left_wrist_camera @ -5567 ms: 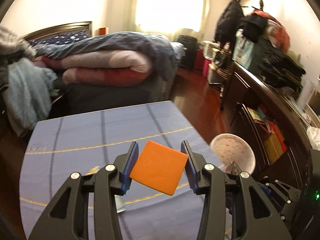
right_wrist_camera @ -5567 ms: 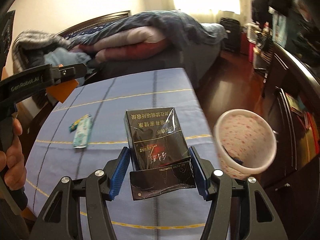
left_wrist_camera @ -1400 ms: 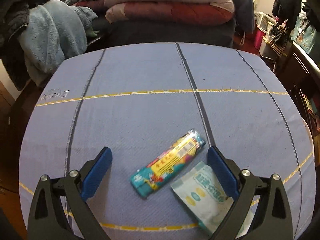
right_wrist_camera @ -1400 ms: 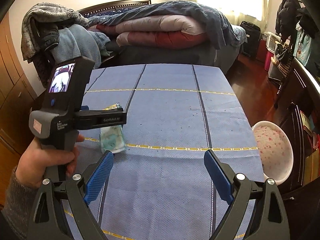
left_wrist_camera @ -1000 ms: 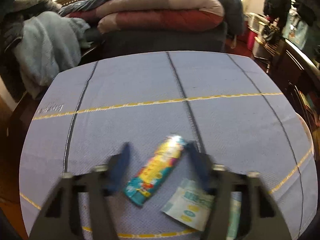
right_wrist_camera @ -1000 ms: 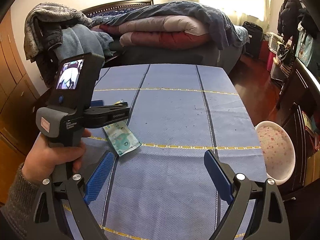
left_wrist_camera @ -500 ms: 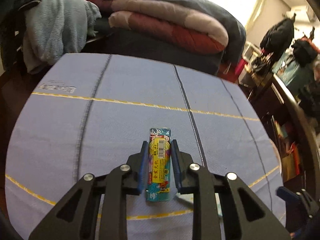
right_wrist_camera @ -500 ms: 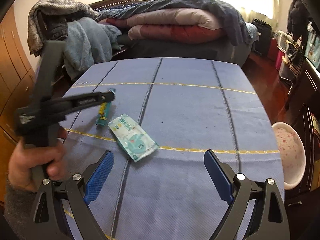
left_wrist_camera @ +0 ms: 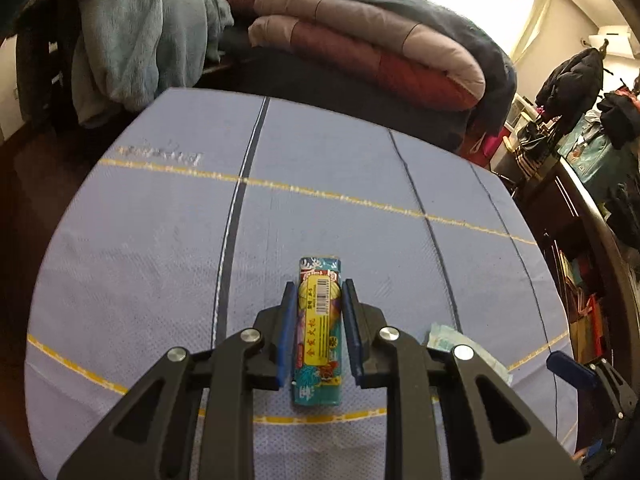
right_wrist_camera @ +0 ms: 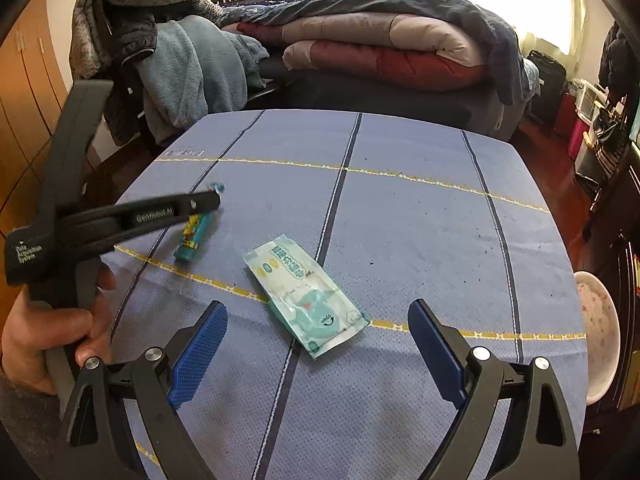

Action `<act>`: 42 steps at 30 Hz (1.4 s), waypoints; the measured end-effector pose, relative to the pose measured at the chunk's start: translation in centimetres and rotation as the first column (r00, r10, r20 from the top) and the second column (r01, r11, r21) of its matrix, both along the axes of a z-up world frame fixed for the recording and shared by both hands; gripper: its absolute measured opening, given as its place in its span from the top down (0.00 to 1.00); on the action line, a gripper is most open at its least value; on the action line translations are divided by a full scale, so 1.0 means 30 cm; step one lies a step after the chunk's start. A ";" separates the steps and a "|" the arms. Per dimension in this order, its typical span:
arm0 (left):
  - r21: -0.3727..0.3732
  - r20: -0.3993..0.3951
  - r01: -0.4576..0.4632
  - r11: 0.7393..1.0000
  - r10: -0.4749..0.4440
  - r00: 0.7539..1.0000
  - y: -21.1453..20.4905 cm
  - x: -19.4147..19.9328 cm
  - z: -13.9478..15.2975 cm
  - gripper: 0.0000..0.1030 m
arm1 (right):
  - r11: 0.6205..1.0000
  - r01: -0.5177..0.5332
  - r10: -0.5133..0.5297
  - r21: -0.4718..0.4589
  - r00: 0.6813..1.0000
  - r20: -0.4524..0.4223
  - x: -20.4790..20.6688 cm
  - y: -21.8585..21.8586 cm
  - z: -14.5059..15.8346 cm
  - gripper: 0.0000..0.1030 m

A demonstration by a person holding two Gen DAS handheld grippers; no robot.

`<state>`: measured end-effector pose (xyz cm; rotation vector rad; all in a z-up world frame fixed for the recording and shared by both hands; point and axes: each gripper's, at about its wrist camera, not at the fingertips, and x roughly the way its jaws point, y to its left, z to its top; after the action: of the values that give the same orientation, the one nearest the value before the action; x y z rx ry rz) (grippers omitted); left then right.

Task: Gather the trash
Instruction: 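Grasp the green wet-wipe packet with the right gripper, then carry the candy tube and wipe packet over the wastebasket and release both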

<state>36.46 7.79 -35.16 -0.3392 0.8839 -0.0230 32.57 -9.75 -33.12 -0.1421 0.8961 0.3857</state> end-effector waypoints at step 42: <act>0.036 0.254 0.143 0.989 -0.148 0.956 -0.224 -0.184 0.370 0.77 | 0.999 0.024 -0.026 0.025 0.997 0.069 -0.065 -0.181 0.118 0.56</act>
<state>30.95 1.08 -24.06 -0.2479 0.6504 -0.1920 30.63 -15.18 -29.57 -0.1214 0.8238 0.3663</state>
